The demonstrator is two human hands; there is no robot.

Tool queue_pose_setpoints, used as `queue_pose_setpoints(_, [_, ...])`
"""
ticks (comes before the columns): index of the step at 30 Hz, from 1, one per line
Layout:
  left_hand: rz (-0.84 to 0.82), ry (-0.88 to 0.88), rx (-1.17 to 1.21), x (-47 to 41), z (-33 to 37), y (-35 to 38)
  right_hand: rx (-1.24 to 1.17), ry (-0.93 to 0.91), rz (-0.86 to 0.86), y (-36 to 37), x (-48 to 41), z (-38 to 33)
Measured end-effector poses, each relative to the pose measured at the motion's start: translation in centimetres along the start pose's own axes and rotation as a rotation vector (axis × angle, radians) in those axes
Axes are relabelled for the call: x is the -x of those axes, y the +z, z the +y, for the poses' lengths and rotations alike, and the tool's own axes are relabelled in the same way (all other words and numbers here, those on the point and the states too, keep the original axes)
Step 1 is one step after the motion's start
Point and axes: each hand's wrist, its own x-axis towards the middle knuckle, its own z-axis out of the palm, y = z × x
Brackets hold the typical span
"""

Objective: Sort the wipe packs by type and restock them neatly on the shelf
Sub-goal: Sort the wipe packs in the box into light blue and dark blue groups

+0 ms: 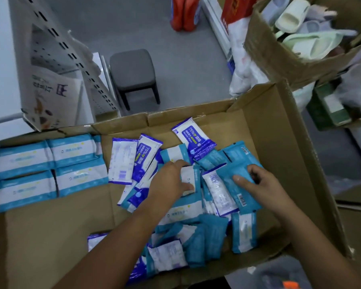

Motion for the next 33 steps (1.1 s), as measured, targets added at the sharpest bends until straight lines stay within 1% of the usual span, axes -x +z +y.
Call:
queue_pose_setpoints(3, [0.070,-0.052,0.316,0.6,-1.6,-2.0,-0.158,-0.002,-0.074,-0.2,0.7,-1.4])
queue_pose_setpoints(6, [0.041,-0.148,0.572,1.2,-4.2,-4.1,-0.224,0.001,-0.176,-0.3,1.0,-3.0])
queue_pose_setpoints(7, [0.028,-0.168,0.610,1.5,-5.1,-4.7,-0.244,-0.005,-0.192,-0.2,1.1,-3.4])
queue_pose_setpoints(10, [0.009,-0.202,0.627,2.3,-7.4,-6.0,-0.248,-0.051,-0.146,0.7,1.2,-4.8])
queue_pose_setpoints(11, [-0.003,-0.202,0.628,2.7,-8.1,-6.4,-0.244,-0.107,-0.121,1.1,1.1,-5.3])
queue_pose_setpoints(12, [-0.020,-0.187,0.613,2.9,-8.6,-6.4,-0.187,-0.187,-0.088,1.3,1.1,-5.5])
queue_pose_setpoints(14, [-0.051,-0.131,0.506,3.1,-9.6,-6.3,0.076,-0.347,0.005,1.7,0.7,-5.7])
queue_pose_setpoints(16, [-0.045,-0.084,0.422,3.2,-10.1,-6.3,0.255,-0.433,0.099,2.3,0.4,-5.2])
queue_pose_setpoints(17, [-0.029,-0.073,0.412,3.2,-10.2,-6.2,0.284,-0.446,0.105,2.4,0.2,-4.7])
queue_pose_setpoints(21, [0.024,-0.047,0.288,2.6,-10.3,-6.0,0.269,-0.383,-0.012,2.8,0.4,-2.5])
queue_pose_setpoints(23, [-0.014,0.005,0.191,2.4,-10.6,-6.2,0.255,-0.344,-0.054,2.8,0.7,-1.4])
queue_pose_setpoints(25, [-0.076,0.065,0.111,2.3,-11.0,-6.5,0.202,-0.250,-0.090,2.9,1.1,-1.5])
queue_pose_setpoints(27, [-0.147,0.121,0.025,2.2,-11.2,-6.8,0.129,-0.135,-0.048,3.2,1.1,-2.1])
queue_pose_setpoints(29, [-0.176,0.148,-0.012,2.2,-11.2,-6.9,0.136,-0.078,0.070,3.7,0.6,-2.6])
queue_pose_setpoints(30, [-0.175,0.148,-0.005,2.3,-11.2,-6.9,0.127,-0.050,0.100,3.8,0.3,-2.7])
queue_pose_setpoints(31, [-0.174,0.134,0.010,2.4,-11.2,-7.0,0.081,-0.011,0.091,4.0,0.1,-3.1])
queue_pose_setpoints(33, [-0.201,0.110,0.065,2.8,-11.4,-7.2,-0.033,0.093,-0.006,4.3,-0.4,-4.0])
